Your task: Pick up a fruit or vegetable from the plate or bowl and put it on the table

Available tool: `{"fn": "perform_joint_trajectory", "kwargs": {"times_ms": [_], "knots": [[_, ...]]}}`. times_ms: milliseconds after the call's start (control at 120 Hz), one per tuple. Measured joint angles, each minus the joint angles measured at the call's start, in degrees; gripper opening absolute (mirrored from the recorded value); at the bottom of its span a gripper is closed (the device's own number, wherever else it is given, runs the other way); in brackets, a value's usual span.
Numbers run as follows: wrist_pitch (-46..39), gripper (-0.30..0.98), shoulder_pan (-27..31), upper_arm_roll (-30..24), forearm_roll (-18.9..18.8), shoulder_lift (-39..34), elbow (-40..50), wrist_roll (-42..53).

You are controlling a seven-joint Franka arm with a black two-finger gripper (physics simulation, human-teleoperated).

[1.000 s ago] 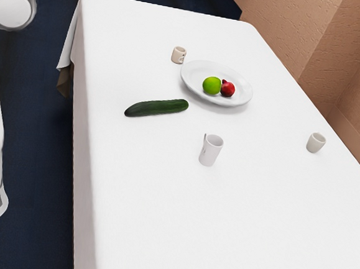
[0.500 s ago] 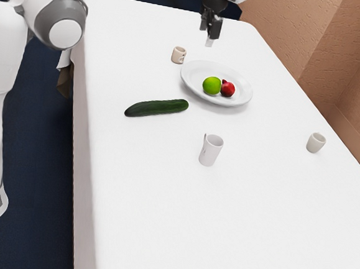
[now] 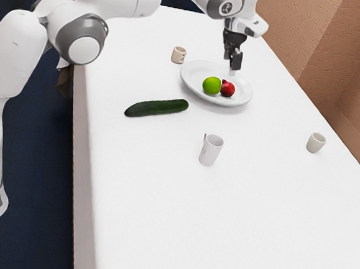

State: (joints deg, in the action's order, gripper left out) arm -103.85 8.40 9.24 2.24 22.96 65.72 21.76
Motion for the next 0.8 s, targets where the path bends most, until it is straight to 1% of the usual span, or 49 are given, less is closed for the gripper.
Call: {"fn": "perform_joint_trajectory", "kwargs": {"times_ms": [175,800], "knots": [[-3.99,0.67,0.78,-0.13,0.90,3.44,-0.21,-0.19],[-12.71,0.66,4.54,-0.66,2.35,10.14,-0.37,-0.48]]}}
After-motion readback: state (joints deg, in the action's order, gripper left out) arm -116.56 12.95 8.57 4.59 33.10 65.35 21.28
